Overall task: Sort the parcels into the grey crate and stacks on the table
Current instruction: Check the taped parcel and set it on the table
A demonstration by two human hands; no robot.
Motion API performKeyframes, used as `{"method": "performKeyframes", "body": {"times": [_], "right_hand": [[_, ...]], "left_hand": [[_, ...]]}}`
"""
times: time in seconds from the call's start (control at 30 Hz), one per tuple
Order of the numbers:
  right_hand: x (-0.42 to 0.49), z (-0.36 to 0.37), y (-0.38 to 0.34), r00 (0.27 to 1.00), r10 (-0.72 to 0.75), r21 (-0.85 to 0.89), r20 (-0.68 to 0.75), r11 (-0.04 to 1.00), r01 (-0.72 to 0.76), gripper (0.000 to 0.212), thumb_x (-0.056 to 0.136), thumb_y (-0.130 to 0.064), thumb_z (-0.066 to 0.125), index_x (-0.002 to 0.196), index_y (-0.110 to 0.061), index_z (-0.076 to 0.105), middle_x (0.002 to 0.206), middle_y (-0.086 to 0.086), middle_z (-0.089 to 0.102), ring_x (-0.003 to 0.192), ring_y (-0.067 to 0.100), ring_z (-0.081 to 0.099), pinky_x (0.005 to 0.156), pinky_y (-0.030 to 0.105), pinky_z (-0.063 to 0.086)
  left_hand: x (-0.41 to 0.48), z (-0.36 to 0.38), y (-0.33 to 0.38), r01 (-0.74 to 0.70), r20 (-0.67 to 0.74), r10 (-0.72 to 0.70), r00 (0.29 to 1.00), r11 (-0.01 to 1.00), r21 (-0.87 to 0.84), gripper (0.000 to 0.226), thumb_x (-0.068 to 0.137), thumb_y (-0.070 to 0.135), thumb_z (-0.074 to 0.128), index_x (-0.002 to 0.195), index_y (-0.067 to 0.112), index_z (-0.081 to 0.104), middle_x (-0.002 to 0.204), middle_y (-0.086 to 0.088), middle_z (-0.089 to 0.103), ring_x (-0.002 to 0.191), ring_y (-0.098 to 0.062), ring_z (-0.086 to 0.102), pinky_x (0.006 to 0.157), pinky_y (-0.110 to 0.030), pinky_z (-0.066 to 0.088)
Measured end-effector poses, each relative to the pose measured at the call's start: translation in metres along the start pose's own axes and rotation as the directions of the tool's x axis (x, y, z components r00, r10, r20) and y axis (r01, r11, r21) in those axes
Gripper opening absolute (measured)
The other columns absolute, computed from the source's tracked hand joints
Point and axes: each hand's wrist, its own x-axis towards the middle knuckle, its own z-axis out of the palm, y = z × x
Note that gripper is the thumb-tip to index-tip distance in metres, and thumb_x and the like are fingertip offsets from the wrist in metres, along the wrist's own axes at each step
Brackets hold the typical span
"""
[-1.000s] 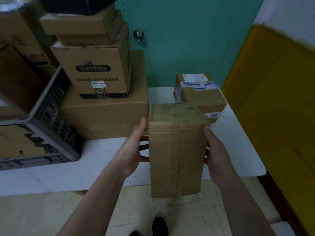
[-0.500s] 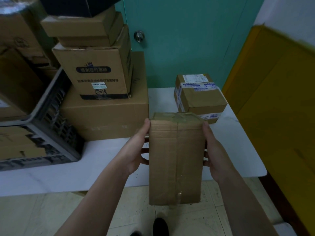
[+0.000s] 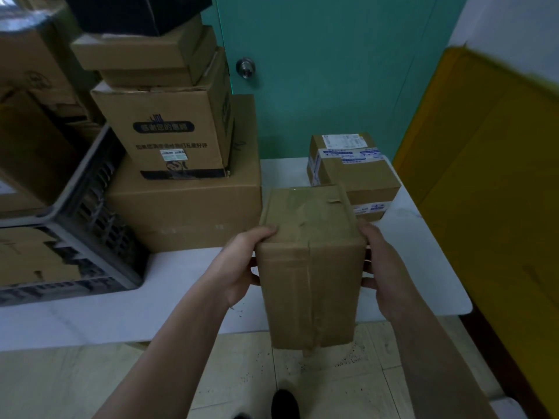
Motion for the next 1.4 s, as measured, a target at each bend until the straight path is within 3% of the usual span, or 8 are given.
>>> {"method": "performKeyframes", "body": {"times": [0.17,0.27,0.37,0.53,0.83,1.07,1.23,1.4], "right_hand": [[-0.002,-0.020,0.005,0.976,-0.169,0.164,0.140,0.976,0.146,0.045,0.062,-0.017,0.052,0.105,-0.007,0.063,0.088,0.002,0.069,0.081,0.015,0.063,0.073,0.033,0.045],[-0.002,-0.020,0.006,0.975,-0.187,0.182,0.121,0.970,0.163,0.033,0.072,-0.033,0.070,0.090,-0.008,0.057,0.084,-0.001,0.067,0.081,0.014,0.064,0.078,0.035,0.045],[-0.002,-0.013,0.007,0.977,-0.209,0.060,0.048,0.977,0.206,0.066,0.062,-0.056,0.080,0.097,-0.004,0.057,0.099,0.006,0.069,0.095,0.020,0.067,0.083,0.038,0.052],[0.001,-0.016,0.012,0.976,-0.205,0.024,0.072,0.979,0.203,0.036,0.060,-0.026,0.074,0.084,-0.008,0.054,0.090,0.008,0.066,0.093,0.026,0.065,0.082,0.043,0.051],[0.005,-0.005,0.019,0.989,-0.148,-0.087,0.019,0.985,0.149,0.018,0.082,-0.020,0.070,0.087,-0.010,0.057,0.097,0.012,0.065,0.095,0.028,0.064,0.089,0.049,0.052],[0.000,-0.001,0.013,0.993,-0.122,-0.134,-0.002,0.984,0.120,0.033,0.057,-0.034,0.061,0.079,-0.012,0.051,0.087,0.007,0.059,0.090,0.028,0.061,0.086,0.047,0.050],[0.001,-0.005,0.017,0.987,-0.161,-0.092,0.023,0.982,0.162,0.031,0.082,-0.022,0.070,0.110,-0.018,0.057,0.106,0.006,0.067,0.099,0.023,0.064,0.089,0.048,0.053],[0.000,-0.008,0.016,0.992,-0.092,-0.027,0.086,0.995,0.094,0.070,0.062,-0.071,0.056,0.124,-0.039,0.059,0.119,-0.007,0.067,0.111,0.017,0.063,0.100,0.046,0.049]], "left_hand": [[0.000,-0.009,-0.007,-0.113,0.128,0.120,0.984,0.992,-0.059,0.056,0.063,0.013,0.064,0.119,0.015,0.064,0.089,0.003,0.071,0.083,-0.015,0.065,0.062,-0.034,0.055],[0.002,-0.009,-0.007,-0.129,0.101,0.139,0.985,0.987,-0.094,0.061,0.067,0.024,0.076,0.124,0.014,0.059,0.108,-0.002,0.073,0.096,-0.020,0.069,0.072,-0.040,0.058],[0.004,-0.007,-0.007,-0.169,0.079,0.174,0.982,0.984,-0.060,0.060,0.066,0.025,0.080,0.120,0.016,0.056,0.120,-0.005,0.069,0.105,-0.023,0.070,0.078,-0.042,0.058],[0.005,-0.008,-0.009,-0.184,0.087,0.185,0.979,0.983,-0.022,0.065,0.066,0.025,0.082,0.124,0.014,0.054,0.126,-0.005,0.065,0.107,-0.022,0.069,0.079,-0.040,0.056],[0.007,0.000,-0.007,-0.116,-0.038,0.120,0.992,0.989,0.087,0.068,0.067,0.055,0.071,0.120,0.016,0.052,0.119,-0.004,0.067,0.107,-0.021,0.067,0.085,-0.046,0.057],[0.009,-0.003,-0.006,-0.113,-0.016,0.115,0.993,0.989,0.099,0.068,0.066,0.048,0.075,0.120,0.013,0.053,0.125,-0.008,0.063,0.109,-0.024,0.066,0.088,-0.050,0.057],[0.007,-0.003,-0.002,-0.061,0.006,0.061,0.998,0.998,-0.002,0.063,0.070,0.070,0.060,0.102,0.017,0.070,0.099,-0.001,0.071,0.101,-0.026,0.067,0.083,-0.050,0.056],[0.008,-0.004,0.002,-0.019,-0.005,0.019,1.000,1.000,0.019,0.051,0.093,0.059,0.050,0.091,0.012,0.069,0.082,-0.007,0.063,0.081,-0.028,0.063,0.076,-0.047,0.055]]}}
